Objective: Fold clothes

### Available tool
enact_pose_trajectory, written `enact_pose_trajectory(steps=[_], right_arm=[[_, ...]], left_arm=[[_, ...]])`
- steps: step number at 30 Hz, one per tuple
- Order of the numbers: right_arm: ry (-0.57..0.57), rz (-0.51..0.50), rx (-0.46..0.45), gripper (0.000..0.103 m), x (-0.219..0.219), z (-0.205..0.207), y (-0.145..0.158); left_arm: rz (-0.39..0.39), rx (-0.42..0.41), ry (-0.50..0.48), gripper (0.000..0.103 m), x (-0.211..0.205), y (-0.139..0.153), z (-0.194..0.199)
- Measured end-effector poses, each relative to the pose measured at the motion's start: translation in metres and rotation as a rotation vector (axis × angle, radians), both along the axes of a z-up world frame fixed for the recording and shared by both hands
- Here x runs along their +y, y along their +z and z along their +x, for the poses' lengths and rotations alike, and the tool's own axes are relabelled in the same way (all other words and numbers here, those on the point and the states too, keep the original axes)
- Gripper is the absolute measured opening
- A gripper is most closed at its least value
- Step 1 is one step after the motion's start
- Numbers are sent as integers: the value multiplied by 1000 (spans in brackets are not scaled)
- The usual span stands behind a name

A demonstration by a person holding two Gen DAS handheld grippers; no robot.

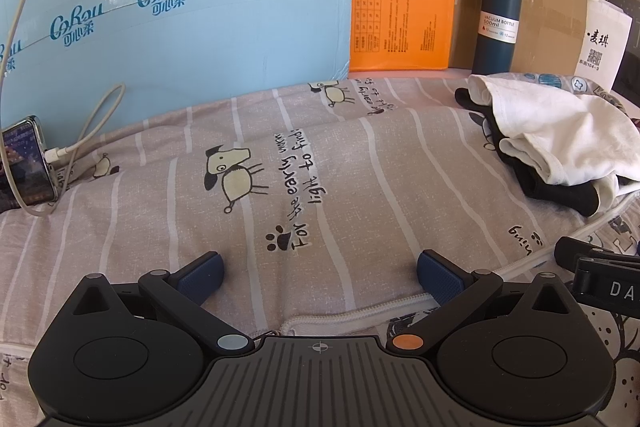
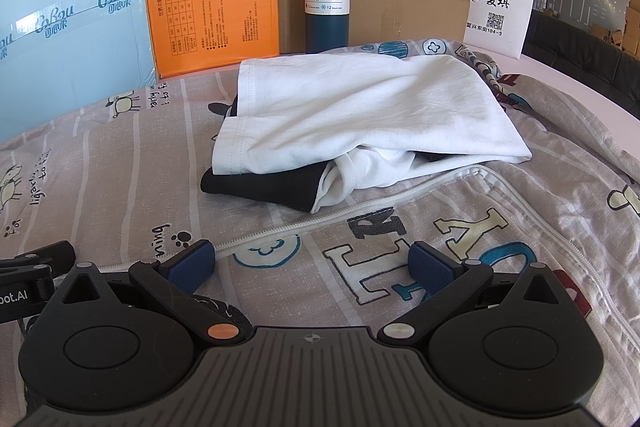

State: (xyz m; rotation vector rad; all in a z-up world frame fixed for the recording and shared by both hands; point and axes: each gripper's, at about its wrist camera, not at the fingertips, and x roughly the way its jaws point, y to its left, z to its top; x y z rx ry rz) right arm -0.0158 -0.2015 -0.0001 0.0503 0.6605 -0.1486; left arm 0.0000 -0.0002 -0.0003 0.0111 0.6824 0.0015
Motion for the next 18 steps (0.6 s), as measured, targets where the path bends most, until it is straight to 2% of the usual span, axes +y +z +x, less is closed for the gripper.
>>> enact_pose_trajectory(steps=[10, 14, 18], right_arm=[[3, 2, 16, 103, 0, 1, 0], [16, 39, 5, 103, -3, -3, 4], [47, 127, -47, 103, -8, -9, 9]], left_arm=[[0, -3, -3, 103, -2, -2, 0], [-4, 1, 8, 103, -1, 4, -4], [-58, -20, 12, 103, 4, 12, -8]])
